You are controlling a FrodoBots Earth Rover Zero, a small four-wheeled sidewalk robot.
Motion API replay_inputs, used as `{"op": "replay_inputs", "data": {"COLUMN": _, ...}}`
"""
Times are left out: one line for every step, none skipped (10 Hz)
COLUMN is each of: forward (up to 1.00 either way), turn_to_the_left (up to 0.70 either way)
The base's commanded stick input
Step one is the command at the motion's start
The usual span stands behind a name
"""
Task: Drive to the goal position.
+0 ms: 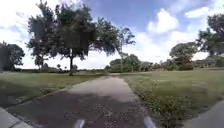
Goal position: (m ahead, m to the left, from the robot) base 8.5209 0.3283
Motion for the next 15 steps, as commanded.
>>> {"op": "replay_inputs", "data": {"forward": 0.69, "turn_to_the_left": 0.03}}
{"op": "replay_inputs", "data": {"forward": 0.69, "turn_to_the_left": 0.03}}
{"op": "replay_inputs", "data": {"forward": 0.69, "turn_to_the_left": 0.03}}
{"op": "replay_inputs", "data": {"forward": 0.69, "turn_to_the_left": 0.03}}
{"op": "replay_inputs", "data": {"forward": 0.69, "turn_to_the_left": 0.03}}
{"op": "replay_inputs", "data": {"forward": 0.69, "turn_to_the_left": 0.03}}
{"op": "replay_inputs", "data": {"forward": 0.69, "turn_to_the_left": 0.04}}
{"op": "replay_inputs", "data": {"forward": 0.69, "turn_to_the_left": 0.17}}
{"op": "replay_inputs", "data": {"forward": 0.69, "turn_to_the_left": 0.31}}
{"op": "replay_inputs", "data": {"forward": 0.69, "turn_to_the_left": 0.34}}
{"op": "replay_inputs", "data": {"forward": 0.69, "turn_to_the_left": 0.34}}
{"op": "replay_inputs", "data": {"forward": 0.69, "turn_to_the_left": 0.34}}
{"op": "replay_inputs", "data": {"forward": 0.69, "turn_to_the_left": 0.34}}
{"op": "replay_inputs", "data": {"forward": 0.69, "turn_to_the_left": 0.34}}
{"op": "replay_inputs", "data": {"forward": 0.69, "turn_to_the_left": 0.34}}
